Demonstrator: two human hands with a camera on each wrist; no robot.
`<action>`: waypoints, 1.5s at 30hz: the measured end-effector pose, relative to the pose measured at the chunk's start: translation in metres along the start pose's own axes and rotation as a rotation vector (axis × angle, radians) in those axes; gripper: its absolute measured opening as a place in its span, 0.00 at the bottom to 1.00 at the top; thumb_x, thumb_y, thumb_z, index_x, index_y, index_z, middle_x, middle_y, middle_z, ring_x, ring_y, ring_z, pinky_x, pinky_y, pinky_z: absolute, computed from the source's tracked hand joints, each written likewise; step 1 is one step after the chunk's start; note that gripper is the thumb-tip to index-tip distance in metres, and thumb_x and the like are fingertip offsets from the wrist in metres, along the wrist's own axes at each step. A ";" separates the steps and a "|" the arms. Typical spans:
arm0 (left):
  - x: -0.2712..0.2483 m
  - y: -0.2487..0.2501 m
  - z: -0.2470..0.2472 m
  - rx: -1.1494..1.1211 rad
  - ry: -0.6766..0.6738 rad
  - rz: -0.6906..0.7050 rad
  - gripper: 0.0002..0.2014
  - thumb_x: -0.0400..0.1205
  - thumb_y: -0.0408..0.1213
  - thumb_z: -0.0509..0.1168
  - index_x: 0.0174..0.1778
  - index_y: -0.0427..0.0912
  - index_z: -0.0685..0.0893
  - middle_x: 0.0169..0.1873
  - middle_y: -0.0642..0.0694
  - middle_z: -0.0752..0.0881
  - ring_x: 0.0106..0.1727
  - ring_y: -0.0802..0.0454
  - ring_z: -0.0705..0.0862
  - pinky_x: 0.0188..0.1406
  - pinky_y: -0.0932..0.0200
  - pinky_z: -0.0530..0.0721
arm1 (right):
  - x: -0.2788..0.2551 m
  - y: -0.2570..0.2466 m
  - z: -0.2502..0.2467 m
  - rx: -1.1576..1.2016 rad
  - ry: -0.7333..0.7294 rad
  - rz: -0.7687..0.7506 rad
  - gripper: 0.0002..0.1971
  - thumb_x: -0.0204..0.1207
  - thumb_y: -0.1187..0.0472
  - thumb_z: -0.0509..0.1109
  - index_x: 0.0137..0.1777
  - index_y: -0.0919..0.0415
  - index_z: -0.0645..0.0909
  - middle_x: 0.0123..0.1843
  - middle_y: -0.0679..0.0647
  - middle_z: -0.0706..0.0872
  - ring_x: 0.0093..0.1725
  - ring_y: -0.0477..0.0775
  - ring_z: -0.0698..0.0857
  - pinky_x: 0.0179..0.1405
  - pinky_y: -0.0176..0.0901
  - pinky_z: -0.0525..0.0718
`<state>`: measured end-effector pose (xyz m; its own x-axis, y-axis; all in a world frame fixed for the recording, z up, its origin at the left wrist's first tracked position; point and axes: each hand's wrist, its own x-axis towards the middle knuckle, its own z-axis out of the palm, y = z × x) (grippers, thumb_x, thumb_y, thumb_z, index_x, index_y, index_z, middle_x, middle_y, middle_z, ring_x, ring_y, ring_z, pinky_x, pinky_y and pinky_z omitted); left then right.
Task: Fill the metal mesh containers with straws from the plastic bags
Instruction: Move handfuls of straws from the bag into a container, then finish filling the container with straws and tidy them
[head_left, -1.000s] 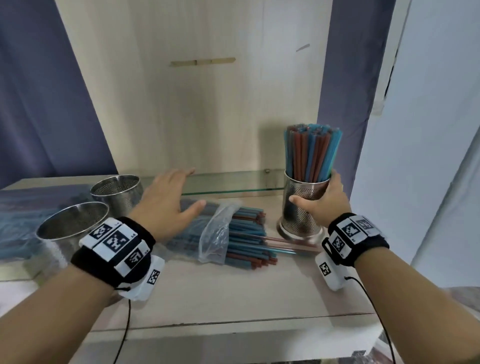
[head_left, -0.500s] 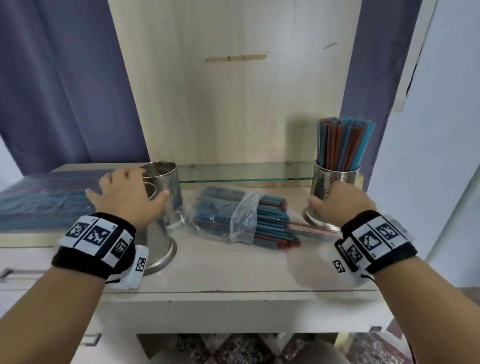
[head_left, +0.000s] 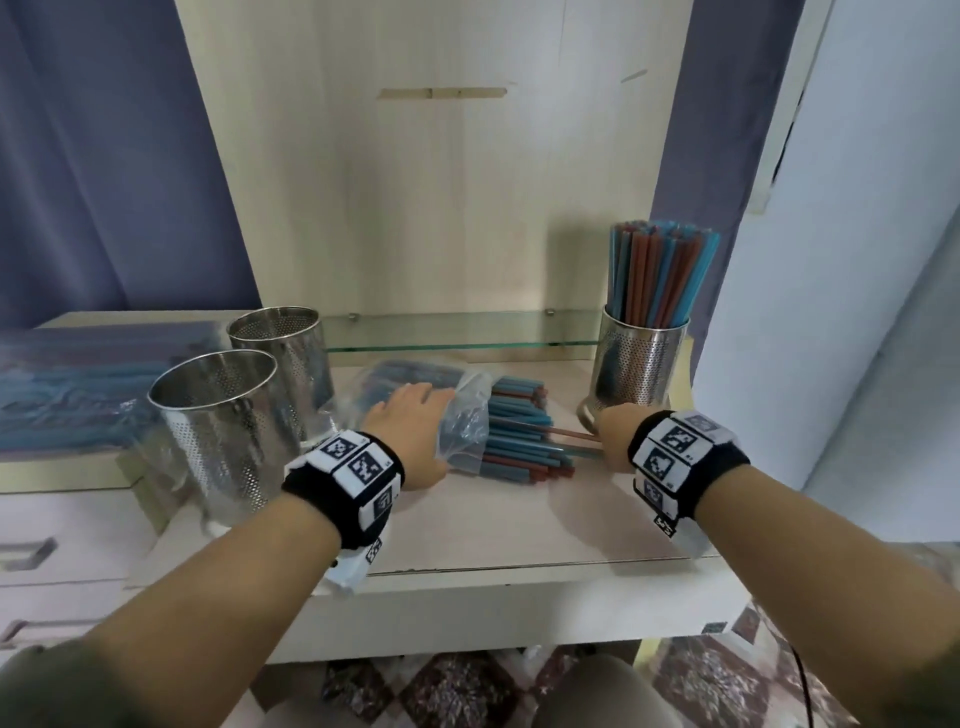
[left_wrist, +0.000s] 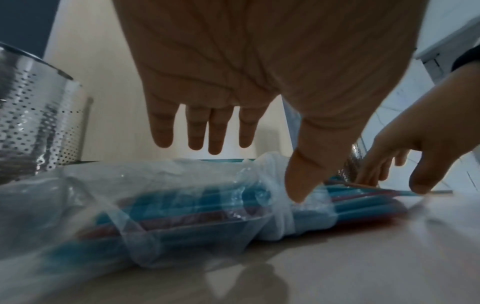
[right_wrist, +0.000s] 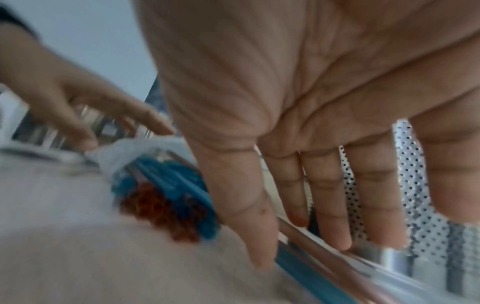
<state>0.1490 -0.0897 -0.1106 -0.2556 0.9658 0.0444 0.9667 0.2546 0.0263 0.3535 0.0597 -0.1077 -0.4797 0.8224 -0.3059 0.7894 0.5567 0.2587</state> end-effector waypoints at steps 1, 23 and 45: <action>0.005 0.001 -0.001 0.014 -0.048 -0.024 0.48 0.76 0.53 0.72 0.85 0.50 0.48 0.84 0.43 0.54 0.85 0.43 0.53 0.83 0.42 0.58 | 0.004 0.001 0.002 -0.032 0.007 0.008 0.14 0.83 0.66 0.64 0.67 0.70 0.78 0.52 0.60 0.84 0.55 0.60 0.86 0.51 0.42 0.81; -0.019 -0.007 -0.018 -0.166 0.365 -0.028 0.35 0.82 0.56 0.61 0.83 0.47 0.60 0.82 0.44 0.63 0.82 0.43 0.60 0.80 0.39 0.62 | -0.028 -0.038 -0.050 0.547 0.366 -0.416 0.27 0.78 0.47 0.74 0.75 0.52 0.75 0.69 0.50 0.82 0.65 0.52 0.82 0.59 0.37 0.75; -0.136 -0.159 -0.037 -0.559 0.435 -0.208 0.54 0.49 0.63 0.83 0.72 0.58 0.72 0.56 0.53 0.75 0.53 0.59 0.79 0.54 0.59 0.80 | -0.037 -0.256 -0.072 1.273 0.344 -0.745 0.57 0.49 0.40 0.89 0.79 0.57 0.68 0.66 0.44 0.85 0.65 0.42 0.83 0.70 0.42 0.79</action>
<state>0.0295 -0.2630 -0.0840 -0.5278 0.7638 0.3715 0.7755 0.2550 0.5776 0.1417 -0.1053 -0.0969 -0.8286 0.4939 0.2635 0.0421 0.5243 -0.8505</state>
